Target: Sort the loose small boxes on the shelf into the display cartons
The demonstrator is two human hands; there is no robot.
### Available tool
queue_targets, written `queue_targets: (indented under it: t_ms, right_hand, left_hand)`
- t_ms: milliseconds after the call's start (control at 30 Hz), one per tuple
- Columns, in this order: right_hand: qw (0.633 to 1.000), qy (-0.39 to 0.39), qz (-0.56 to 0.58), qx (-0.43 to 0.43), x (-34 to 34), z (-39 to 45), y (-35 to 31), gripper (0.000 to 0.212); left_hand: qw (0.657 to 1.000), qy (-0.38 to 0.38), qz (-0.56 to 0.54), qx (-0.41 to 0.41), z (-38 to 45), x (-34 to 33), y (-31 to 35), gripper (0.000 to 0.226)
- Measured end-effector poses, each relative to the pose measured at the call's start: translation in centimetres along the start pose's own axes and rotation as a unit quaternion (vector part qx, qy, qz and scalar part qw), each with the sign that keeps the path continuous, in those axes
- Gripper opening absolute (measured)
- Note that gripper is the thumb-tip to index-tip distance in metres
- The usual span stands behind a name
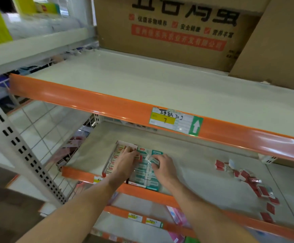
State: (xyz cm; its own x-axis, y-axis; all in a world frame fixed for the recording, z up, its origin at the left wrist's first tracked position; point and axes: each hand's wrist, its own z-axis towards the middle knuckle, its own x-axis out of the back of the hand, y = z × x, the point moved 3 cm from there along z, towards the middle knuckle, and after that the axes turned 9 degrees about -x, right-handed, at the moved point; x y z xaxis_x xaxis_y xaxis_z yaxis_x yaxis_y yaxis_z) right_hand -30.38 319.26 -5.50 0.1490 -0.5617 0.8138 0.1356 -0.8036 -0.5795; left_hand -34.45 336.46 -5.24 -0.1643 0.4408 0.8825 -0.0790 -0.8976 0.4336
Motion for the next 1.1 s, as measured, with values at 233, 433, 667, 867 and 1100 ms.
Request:
queue_targets:
  t_ms: [233, 433, 667, 867, 1100]
  right_hand:
    - [1.000, -0.004, -0.008, 0.000, -2.0, 0.5, -3.6, 0.037]
    - [1.000, -0.011, -0.013, -0.018, -3.3, 1.0, -5.4, 0.040]
    - [0.999, -0.008, -0.026, -0.040, -3.5, 1.9, -6.2, 0.039]
    - [0.998, 0.005, -0.033, -0.048, -3.6, 2.0, -5.9, 0.038]
    - [0.998, 0.011, -0.034, -0.046, -3.8, 1.2, -5.8, 0.036]
  left_hand:
    - [1.000, 0.026, -0.007, -0.014, 0.4, 1.5, -3.6, 0.017]
    - [0.999, 0.001, -0.049, -0.015, 1.3, 1.7, -5.2, 0.035]
    - [0.998, -0.035, -0.054, -0.019, 2.9, 1.7, -5.6, 0.041]
    - [0.997, -0.011, -0.069, 0.010, 2.5, 1.8, -5.5, 0.044]
    - [0.998, -0.003, -0.069, -0.009, 2.4, 2.1, -5.4, 0.039]
